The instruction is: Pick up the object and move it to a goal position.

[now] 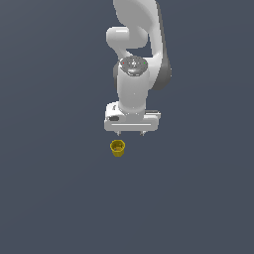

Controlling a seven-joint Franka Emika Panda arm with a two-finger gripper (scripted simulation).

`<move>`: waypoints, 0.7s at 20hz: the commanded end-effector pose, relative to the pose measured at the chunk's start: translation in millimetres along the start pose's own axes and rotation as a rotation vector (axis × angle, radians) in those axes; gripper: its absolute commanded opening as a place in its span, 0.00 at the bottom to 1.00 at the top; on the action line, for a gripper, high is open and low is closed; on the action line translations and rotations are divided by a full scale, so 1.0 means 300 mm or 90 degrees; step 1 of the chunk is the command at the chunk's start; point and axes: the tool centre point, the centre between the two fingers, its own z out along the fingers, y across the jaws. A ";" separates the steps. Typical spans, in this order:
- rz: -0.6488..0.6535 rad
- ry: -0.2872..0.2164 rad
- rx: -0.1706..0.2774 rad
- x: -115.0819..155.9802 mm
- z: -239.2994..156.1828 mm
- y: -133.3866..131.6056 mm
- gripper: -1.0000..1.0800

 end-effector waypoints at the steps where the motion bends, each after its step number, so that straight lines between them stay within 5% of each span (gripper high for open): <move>1: 0.000 0.000 0.000 0.000 0.000 0.000 0.96; 14: 0.003 0.007 -0.020 0.018 -0.042 0.075 0.96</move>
